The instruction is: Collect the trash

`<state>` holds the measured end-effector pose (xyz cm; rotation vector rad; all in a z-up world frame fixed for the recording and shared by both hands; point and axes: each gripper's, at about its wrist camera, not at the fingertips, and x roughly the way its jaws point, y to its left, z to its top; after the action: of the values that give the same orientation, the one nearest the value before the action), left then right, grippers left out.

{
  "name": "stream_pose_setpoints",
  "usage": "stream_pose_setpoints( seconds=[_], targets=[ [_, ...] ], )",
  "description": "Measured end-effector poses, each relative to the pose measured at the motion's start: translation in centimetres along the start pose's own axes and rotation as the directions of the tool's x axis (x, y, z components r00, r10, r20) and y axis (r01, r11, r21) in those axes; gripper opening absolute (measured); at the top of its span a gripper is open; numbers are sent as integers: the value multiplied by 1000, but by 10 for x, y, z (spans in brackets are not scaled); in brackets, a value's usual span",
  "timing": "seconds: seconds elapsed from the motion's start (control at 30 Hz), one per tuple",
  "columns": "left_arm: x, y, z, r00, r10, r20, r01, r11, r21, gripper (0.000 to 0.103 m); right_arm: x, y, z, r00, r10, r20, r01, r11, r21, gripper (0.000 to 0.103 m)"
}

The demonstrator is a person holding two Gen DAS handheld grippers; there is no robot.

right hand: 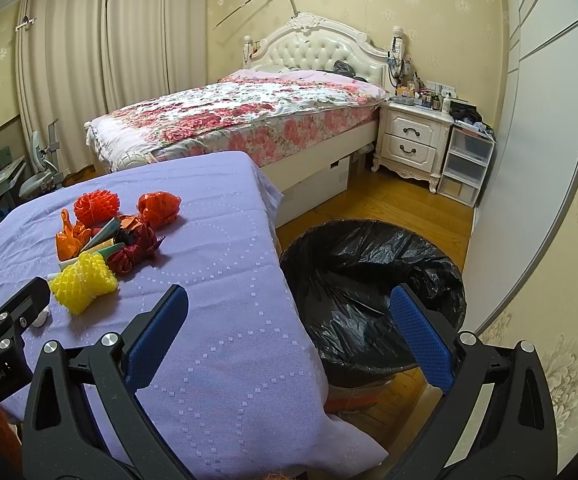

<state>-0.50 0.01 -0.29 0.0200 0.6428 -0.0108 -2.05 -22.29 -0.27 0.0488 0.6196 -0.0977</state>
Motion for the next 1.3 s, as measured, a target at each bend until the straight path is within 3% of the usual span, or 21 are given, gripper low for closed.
stream_pose_setpoints(
  seconds=[0.93, 1.3],
  targets=[
    [2, 0, -3, 1000, 0, -7, 0, 1000, 6, 96, 2, -1, -2, 1000, 6, -12, -6, 1000, 2, 99],
    [11, 62, -17, 996, 75, -37, -78, 995, -62, 96, 14, 23, -3, 996, 61, -64, -63, 998, -31, 99]
  ],
)
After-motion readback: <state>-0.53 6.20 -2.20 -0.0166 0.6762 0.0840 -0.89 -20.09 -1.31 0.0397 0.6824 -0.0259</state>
